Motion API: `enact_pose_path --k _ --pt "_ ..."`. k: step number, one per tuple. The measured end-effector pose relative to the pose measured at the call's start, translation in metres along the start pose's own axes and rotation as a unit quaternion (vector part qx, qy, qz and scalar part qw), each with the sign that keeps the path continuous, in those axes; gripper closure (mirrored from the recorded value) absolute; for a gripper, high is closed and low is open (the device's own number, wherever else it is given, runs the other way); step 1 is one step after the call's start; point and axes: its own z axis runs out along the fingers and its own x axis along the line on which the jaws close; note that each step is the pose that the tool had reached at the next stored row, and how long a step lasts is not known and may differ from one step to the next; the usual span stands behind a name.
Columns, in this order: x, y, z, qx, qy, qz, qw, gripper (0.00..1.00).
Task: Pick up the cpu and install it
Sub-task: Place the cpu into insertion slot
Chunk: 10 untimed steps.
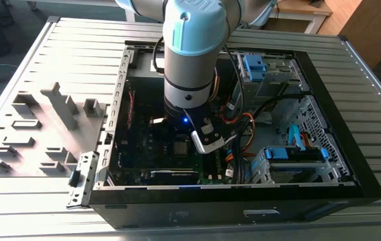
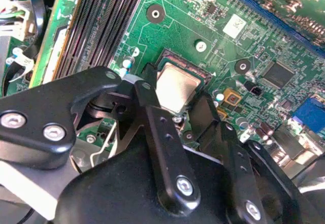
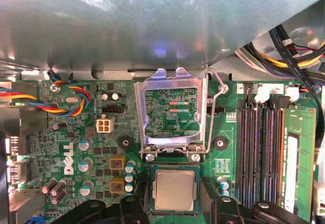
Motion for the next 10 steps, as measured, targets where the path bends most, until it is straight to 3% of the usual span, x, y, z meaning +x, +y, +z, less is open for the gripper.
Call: enact_pose_path --k 10 --pt "0.0000 0.0000 -0.0025 -0.0001 0.0000 0.000 1.00000 0.48"
